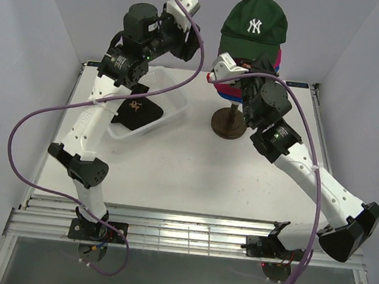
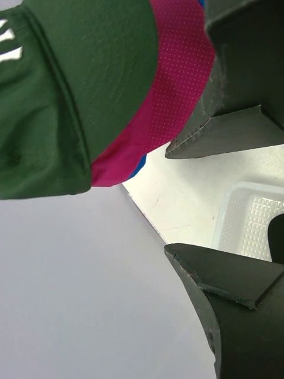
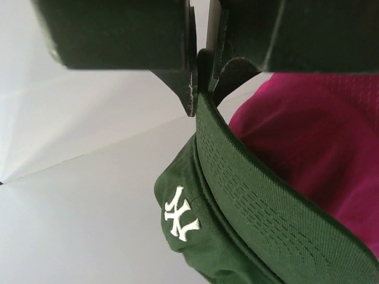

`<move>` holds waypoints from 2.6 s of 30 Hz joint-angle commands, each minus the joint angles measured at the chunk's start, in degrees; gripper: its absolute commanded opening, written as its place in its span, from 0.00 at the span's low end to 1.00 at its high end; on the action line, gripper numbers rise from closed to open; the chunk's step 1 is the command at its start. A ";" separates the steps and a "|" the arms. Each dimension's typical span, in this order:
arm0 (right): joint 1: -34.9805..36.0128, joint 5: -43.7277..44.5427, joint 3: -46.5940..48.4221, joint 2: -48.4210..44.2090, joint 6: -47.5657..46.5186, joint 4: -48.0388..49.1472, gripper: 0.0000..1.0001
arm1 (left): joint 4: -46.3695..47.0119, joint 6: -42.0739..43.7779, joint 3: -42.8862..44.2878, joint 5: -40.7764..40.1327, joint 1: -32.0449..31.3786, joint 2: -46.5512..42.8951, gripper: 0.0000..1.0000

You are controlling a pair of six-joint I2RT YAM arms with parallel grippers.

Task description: Stack the hats

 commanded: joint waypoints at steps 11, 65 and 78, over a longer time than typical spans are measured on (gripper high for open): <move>1.19 -3.89 -6.10 -8.85 6.29 -10.81 0.08 | 0.12 0.13 -0.17 -0.68 0.16 -3.22 0.70; 6.20 2.18 -4.08 -7.53 23.97 -32.71 0.72 | 0.30 -0.13 -1.23 0.73 0.43 -1.55 0.72; 6.55 -22.76 10.41 -11.05 35.56 -50.82 0.89 | 0.30 -0.57 -2.37 2.04 0.34 -1.73 0.72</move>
